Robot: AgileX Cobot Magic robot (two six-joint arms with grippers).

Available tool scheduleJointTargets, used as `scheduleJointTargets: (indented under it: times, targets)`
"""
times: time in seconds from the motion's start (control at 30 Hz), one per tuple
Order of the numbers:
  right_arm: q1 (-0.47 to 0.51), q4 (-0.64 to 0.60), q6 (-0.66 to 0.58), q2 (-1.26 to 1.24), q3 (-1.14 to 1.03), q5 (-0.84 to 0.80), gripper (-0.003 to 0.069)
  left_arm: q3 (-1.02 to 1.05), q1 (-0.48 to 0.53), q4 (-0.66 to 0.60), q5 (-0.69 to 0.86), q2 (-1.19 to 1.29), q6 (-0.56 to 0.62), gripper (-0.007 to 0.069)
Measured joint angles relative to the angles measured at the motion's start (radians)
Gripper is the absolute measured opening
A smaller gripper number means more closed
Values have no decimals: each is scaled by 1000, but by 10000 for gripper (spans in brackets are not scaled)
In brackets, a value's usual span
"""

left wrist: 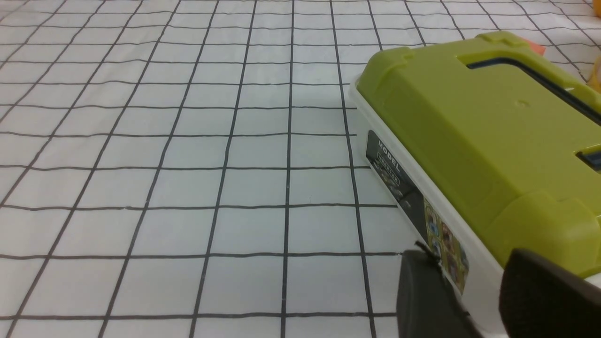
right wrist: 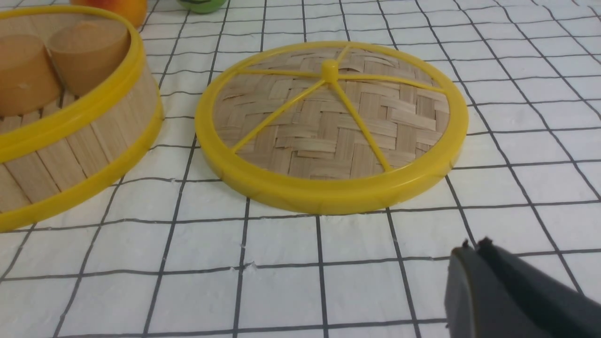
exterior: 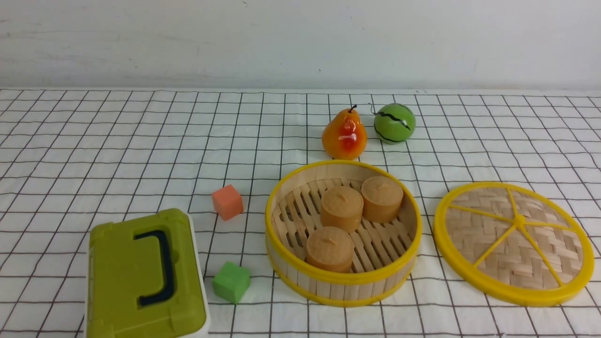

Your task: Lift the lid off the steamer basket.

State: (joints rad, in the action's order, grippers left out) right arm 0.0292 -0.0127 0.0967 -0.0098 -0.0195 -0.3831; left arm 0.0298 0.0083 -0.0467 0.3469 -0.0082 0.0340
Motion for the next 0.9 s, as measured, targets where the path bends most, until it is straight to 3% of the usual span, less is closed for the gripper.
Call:
scheduleJointTargets:
  times: [0.9]
  targets:
    - [0, -1, 0, 0, 0, -1, 43, 0, 0, 0, 0, 0, 0, 240]
